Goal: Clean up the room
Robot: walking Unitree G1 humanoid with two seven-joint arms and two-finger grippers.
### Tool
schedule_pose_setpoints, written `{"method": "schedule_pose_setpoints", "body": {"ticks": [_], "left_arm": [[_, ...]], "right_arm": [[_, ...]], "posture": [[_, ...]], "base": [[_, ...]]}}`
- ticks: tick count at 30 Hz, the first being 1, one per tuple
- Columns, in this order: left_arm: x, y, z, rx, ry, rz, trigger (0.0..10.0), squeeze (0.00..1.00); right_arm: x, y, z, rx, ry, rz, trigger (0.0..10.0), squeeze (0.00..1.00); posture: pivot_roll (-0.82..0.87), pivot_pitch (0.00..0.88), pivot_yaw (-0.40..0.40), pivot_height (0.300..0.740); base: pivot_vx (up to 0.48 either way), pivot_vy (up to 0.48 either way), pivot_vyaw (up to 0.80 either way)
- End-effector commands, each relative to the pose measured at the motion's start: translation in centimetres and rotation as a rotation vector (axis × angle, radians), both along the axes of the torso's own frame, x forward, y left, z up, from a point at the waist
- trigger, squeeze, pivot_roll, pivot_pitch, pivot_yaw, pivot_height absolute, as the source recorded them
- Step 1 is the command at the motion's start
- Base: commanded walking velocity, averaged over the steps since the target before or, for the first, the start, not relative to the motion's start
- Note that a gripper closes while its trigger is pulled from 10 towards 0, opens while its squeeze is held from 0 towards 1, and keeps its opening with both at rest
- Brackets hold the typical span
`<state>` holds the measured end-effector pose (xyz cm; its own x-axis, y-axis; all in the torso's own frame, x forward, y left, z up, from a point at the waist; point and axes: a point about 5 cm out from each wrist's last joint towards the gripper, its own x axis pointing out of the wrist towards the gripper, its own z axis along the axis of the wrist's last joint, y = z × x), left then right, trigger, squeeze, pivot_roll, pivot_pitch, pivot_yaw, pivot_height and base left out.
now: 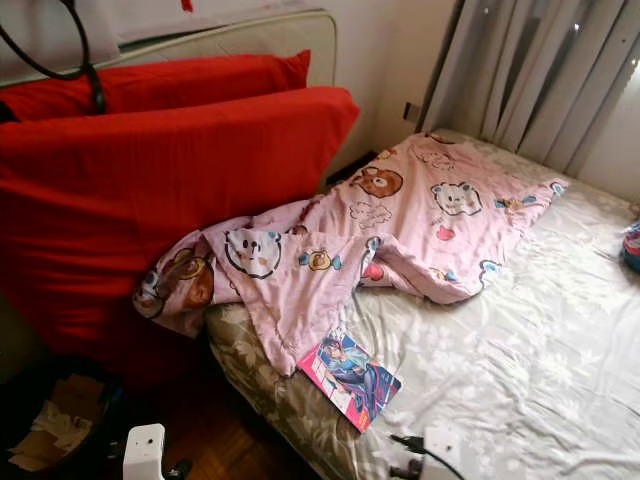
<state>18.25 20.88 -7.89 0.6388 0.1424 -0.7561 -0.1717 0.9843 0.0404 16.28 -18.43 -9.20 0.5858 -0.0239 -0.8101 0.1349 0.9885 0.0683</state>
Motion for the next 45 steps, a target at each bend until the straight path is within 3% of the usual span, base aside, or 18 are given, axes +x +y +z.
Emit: {"method": "schedule_pose_setpoints", "body": {"ticks": [1, 10, 45], "left_arm": [[-0.6, -0.2, -0.4, 0.002, 0.025, -0.008, 10.0, 0.00], [-2.6, -0.5, -1.3, 0.011, 0.104, -0.051, 10.0, 0.00], [-3.0, 0.1, -1.4, 0.040, 0.122, -0.099, 10.0, 0.00]], "right_arm": [[-0.5, -0.4, -0.2, -0.015, 0.020, -0.011, 10.0, 0.00], [-0.7, 0.1, -0.3, -0.011, 0.029, -0.011, 10.0, 0.00], [-1.2, 0.9, -0.6, -0.004, 0.045, 0.019, 10.0, 0.00]], "posture": [[0.01, 0.000, -0.070, 0.740], [-0.02, 0.000, -0.045, 0.740], [0.01, 0.000, -0.039, 0.740]], "base": [[0.000, 0.000, 0.00], [0.000, 0.000, 0.00], [0.000, 0.415, 0.00]]}}
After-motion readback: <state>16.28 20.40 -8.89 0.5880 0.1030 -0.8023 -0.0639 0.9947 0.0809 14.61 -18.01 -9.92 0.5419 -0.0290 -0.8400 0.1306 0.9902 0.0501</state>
